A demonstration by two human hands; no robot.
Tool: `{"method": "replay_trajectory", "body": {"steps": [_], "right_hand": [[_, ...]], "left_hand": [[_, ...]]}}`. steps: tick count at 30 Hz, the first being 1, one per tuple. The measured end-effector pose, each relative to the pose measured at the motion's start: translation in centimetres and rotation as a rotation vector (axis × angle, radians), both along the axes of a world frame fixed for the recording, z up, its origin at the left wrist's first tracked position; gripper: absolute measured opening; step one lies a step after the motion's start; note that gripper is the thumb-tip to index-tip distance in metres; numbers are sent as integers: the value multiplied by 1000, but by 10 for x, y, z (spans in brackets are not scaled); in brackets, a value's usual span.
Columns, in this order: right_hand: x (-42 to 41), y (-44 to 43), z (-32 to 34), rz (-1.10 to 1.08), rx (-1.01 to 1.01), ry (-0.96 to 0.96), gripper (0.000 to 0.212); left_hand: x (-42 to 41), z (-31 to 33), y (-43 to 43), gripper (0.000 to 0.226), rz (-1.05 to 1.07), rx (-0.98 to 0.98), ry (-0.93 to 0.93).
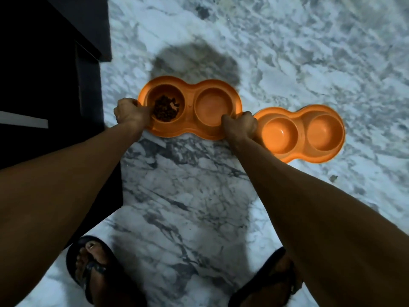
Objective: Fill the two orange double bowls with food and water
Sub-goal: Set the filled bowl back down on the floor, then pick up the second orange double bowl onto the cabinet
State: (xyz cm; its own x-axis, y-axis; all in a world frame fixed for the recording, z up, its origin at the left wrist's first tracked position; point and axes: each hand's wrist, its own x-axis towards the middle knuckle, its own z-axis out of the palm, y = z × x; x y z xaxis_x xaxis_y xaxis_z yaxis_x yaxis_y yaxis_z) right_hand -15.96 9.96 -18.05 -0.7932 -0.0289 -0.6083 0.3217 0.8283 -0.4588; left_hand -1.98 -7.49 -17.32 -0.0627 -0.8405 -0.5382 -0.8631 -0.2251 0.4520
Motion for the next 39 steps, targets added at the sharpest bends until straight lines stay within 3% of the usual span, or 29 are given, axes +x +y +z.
{"method": "replay_trajectory", "body": {"steps": [4, 6, 8, 12, 15, 19, 24, 33, 39], "right_hand": [[-5, -1, -1, -7, 6, -29, 52], [-9, 1, 7, -3, -1, -35, 56], [-16, 8, 21, -4, -23, -11, 57], [-44, 40, 47, -11, -37, 103, 48], [-77, 77, 56, -43, 8, 158, 41], [-115, 136, 51, -32, 131, 200, 46], [-142, 199, 29, -124, 230, 108, 54], [-140, 230, 17, -224, 102, 33, 39], [-145, 216, 92, -283, 48, 49, 48]], "left_hand": [[-4, 4, 4, 27, -1, -16, -9], [-10, 13, 11, 54, 31, -19, -33], [-19, 24, 22, 66, 74, -50, -48], [-46, 45, 65, 60, 55, -144, -81], [-69, 52, 111, 47, -24, -174, 48], [-99, 36, 178, 56, -89, 22, 76], [-132, 9, 243, 91, -90, 340, 71], [-140, -12, 253, 66, -17, 264, 58], [-150, 74, 243, 13, -54, 129, 166]]}}
